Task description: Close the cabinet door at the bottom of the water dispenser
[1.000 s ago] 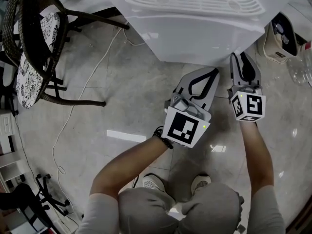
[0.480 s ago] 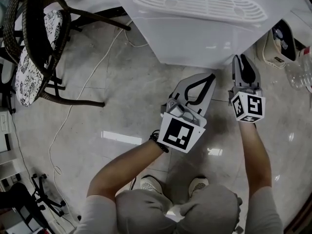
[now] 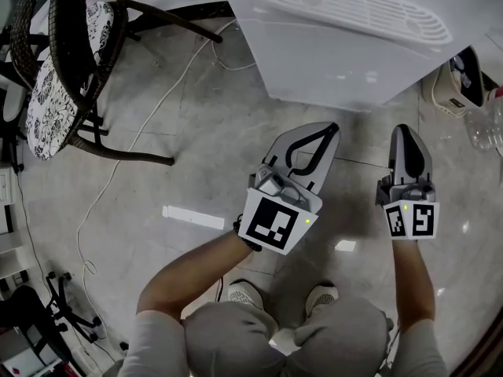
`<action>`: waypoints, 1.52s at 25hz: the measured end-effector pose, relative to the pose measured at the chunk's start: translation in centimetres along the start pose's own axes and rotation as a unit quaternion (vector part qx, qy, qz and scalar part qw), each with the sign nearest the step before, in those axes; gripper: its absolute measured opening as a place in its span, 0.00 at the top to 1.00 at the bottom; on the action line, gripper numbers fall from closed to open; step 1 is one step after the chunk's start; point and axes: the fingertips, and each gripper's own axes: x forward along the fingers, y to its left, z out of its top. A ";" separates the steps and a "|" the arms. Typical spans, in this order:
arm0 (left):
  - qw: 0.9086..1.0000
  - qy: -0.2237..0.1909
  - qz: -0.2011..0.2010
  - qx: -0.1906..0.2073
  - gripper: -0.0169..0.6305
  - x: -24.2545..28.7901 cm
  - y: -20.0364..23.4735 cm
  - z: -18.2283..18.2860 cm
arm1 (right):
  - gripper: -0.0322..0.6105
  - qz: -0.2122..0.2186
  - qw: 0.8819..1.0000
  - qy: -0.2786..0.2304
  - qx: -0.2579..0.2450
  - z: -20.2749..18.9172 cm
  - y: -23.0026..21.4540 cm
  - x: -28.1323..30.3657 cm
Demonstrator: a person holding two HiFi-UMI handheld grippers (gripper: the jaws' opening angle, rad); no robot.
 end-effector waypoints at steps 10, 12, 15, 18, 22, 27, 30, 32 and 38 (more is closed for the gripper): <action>0.996 0.012 0.069 -0.046 0.96 -8.0 5.4 1.3 | 0.90 0.032 0.999 -0.003 -0.022 4.7 2.6 -4.7; 0.997 0.008 0.073 -0.035 0.96 -9.2 6.1 2.2 | 0.90 0.029 0.999 0.000 -0.023 5.2 2.6 -5.0; 0.997 -0.001 0.076 -0.022 0.96 -10.3 7.0 3.5 | 0.90 0.035 0.999 -0.005 -0.026 6.6 3.3 -4.5; 0.997 -0.015 0.079 -0.015 0.96 -10.6 7.5 4.8 | 0.90 0.047 0.998 -0.016 -0.031 8.2 4.4 -3.8; 0.995 -0.029 0.096 -0.017 0.96 -11.5 8.6 6.5 | 0.90 0.048 0.998 -0.031 -0.018 10.6 5.1 -3.5; 0.993 -0.024 0.113 0.001 0.96 -14.0 9.5 11.6 | 0.90 0.033 0.999 -0.040 -0.013 16.3 5.3 -5.0; 0.992 -0.024 0.121 0.006 0.96 -15.6 9.9 17.0 | 0.90 0.027 0.999 -0.035 -0.006 22.0 5.4 -6.2; 0.991 -0.027 0.130 -0.001 0.96 -16.5 10.2 21.3 | 0.90 0.022 0.999 -0.028 -0.007 26.7 5.2 -7.2; 0.986 -0.016 0.165 0.020 0.96 -20.4 10.4 36.3 | 0.90 0.012 1.000 -0.008 -0.010 40.6 6.2 -10.0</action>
